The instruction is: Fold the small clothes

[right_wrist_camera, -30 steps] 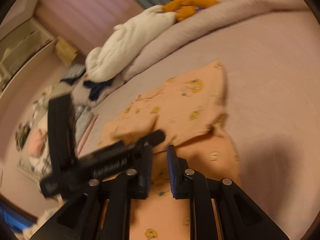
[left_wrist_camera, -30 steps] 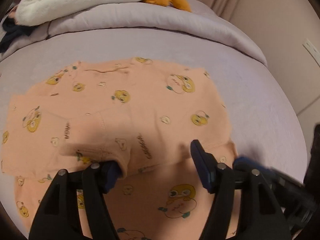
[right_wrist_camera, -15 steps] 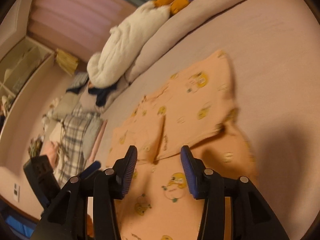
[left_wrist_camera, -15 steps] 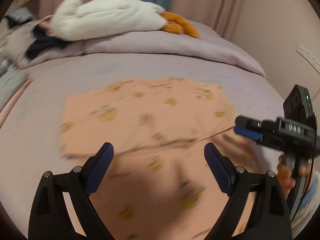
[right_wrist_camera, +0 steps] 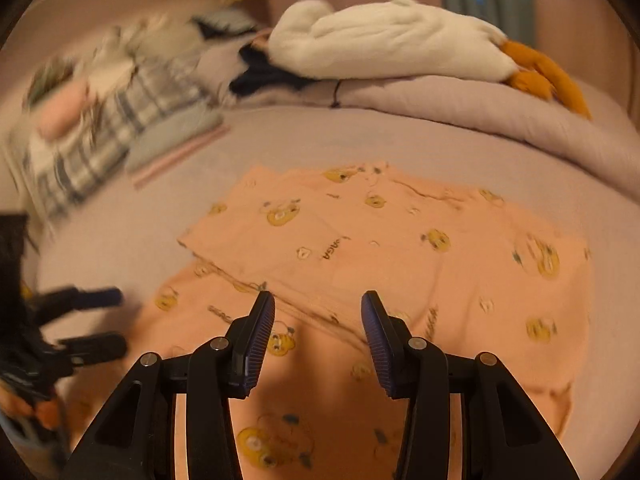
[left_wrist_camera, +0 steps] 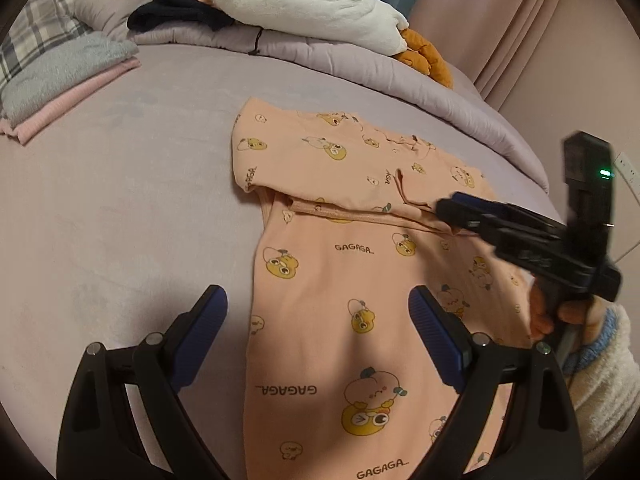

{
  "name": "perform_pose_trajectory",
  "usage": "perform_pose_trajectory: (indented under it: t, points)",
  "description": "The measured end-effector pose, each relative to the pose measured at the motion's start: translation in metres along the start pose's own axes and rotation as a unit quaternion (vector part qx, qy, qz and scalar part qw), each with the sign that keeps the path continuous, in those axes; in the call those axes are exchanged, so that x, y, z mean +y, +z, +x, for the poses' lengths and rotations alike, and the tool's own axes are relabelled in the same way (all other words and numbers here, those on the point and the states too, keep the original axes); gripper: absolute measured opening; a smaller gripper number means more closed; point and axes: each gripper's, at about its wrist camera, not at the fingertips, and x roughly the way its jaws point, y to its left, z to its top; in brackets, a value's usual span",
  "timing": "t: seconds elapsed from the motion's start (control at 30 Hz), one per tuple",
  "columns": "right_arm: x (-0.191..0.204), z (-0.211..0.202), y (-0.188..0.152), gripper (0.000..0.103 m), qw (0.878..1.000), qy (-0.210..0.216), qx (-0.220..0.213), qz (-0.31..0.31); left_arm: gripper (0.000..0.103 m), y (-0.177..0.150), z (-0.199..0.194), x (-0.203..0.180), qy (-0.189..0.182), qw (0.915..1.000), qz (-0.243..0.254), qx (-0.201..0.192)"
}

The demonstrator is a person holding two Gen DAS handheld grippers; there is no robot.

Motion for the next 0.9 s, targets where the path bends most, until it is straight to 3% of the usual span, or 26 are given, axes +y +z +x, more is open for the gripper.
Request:
perform_pose_trajectory:
  t: [0.07, 0.1, 0.17, 0.27, 0.4, 0.5, 0.6, 0.63, 0.7, 0.73, 0.8, 0.9]
  points:
    - [0.0, 0.009, 0.003, 0.046, 1.0, -0.011, 0.015, -0.007, 0.092, 0.0, 0.0, 0.0, -0.017, 0.9998, -0.008, 0.002]
    - [-0.004, 0.014, 0.003, 0.034, 0.999, -0.03, 0.019, -0.008, 0.092, -0.001, 0.0, 0.0, -0.021, 0.9997, -0.01, 0.002]
    - [-0.009, 0.013, 0.002, 0.018, 1.0, -0.023, 0.017, 0.009, 0.092, -0.001, 0.001, 0.0, -0.028, 0.9995, -0.012, 0.003]
    - [-0.03, -0.001, -0.002, 0.009, 0.998, -0.009, -0.009, 0.062, 0.092, -0.002, 0.002, 0.0, -0.031, 0.9994, -0.013, 0.005]
    - [-0.074, -0.03, -0.017, 0.009, 0.982, 0.012, -0.057, 0.177, 0.092, -0.003, 0.0, 0.002, -0.042, 0.9989, -0.022, 0.005]
    - [-0.118, -0.044, -0.04, 0.009, 0.953, 0.053, -0.081, 0.286, 0.092, -0.004, -0.003, 0.002, -0.044, 0.9988, -0.023, 0.002]
    - [-0.152, -0.039, -0.063, 0.011, 0.921, 0.079, -0.075, 0.374, 0.092, -0.004, -0.004, 0.004, -0.042, 0.9988, -0.025, 0.001]
    - [-0.159, -0.037, -0.07, 0.014, 0.911, 0.096, -0.075, 0.393, 0.092, -0.004, -0.006, 0.004, -0.043, 0.9988, -0.025, 0.0]
    - [-0.168, -0.032, -0.077, 0.041, 0.89, 0.132, -0.078, 0.429, 0.092, -0.004, -0.007, 0.004, -0.042, 0.9988, -0.025, -0.001]
    - [-0.169, -0.029, -0.078, 0.044, 0.885, 0.144, -0.079, 0.436, 0.092, -0.005, -0.008, 0.004, -0.04, 0.9989, -0.025, -0.001]
    - [-0.166, -0.025, -0.074, 0.045, 0.888, 0.139, -0.068, 0.433, 0.092, -0.005, -0.009, 0.003, -0.038, 0.999, -0.025, 0.0]
    - [-0.154, -0.018, -0.059, 0.044, 0.91, 0.112, -0.037, 0.397, 0.092, -0.007, -0.009, 0.002, -0.036, 0.999, -0.025, 0.003]
